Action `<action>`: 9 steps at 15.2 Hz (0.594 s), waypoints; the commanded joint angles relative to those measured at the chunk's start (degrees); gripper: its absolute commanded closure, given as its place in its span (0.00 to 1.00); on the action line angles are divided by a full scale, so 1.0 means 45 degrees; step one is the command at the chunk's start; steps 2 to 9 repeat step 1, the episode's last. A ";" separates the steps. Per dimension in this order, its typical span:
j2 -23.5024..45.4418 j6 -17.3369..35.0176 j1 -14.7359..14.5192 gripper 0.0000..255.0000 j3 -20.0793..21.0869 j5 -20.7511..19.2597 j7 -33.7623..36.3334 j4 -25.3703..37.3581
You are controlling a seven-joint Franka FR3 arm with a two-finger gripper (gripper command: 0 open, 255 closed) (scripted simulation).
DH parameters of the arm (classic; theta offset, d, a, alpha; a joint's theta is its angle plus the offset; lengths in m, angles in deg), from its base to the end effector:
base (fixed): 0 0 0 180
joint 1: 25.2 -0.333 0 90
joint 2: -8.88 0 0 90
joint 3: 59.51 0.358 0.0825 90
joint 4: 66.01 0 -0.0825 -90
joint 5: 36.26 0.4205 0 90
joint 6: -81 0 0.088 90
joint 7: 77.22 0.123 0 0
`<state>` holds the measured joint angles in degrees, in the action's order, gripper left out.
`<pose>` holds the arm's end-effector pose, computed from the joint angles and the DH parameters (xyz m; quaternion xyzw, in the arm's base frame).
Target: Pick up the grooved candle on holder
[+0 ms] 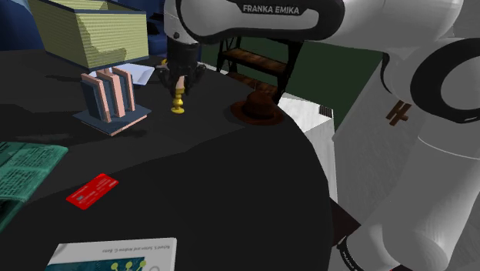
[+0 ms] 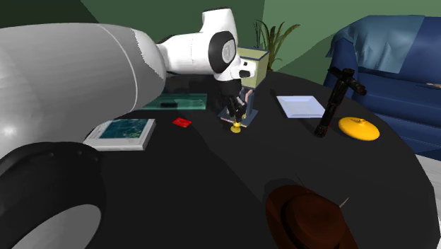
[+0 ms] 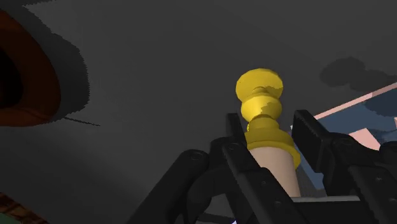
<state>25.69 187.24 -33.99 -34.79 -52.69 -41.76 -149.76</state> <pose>0.6239 0.3343 0.5592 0.9948 0.0025 0.0970 0.0302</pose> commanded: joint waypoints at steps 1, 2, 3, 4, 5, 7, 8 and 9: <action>0.0011 -0.0097 -0.0006 1.00 0.0001 0.0003 -0.0022 0.0104; 0.0011 -0.0097 -0.0006 1.00 0.0001 0.0003 -0.0022 0.0104; 0.0011 -0.0097 -0.0006 1.00 0.0001 0.0003 -0.0022 0.0104; 0.0011 -0.0097 -0.0006 1.00 0.0001 0.0003 -0.0022 0.0104; 0.0011 -0.0097 -0.0006 1.00 0.0001 0.0003 -0.0022 0.0104; 0.0011 -0.0097 -0.0006 1.00 0.0001 0.0003 -0.0022 0.0104; 0.0011 -0.0097 -0.0006 1.00 0.0001 0.0003 -0.0022 0.0104; 0.0011 -0.0097 -0.0006 1.00 0.0001 0.0003 -0.0022 0.0104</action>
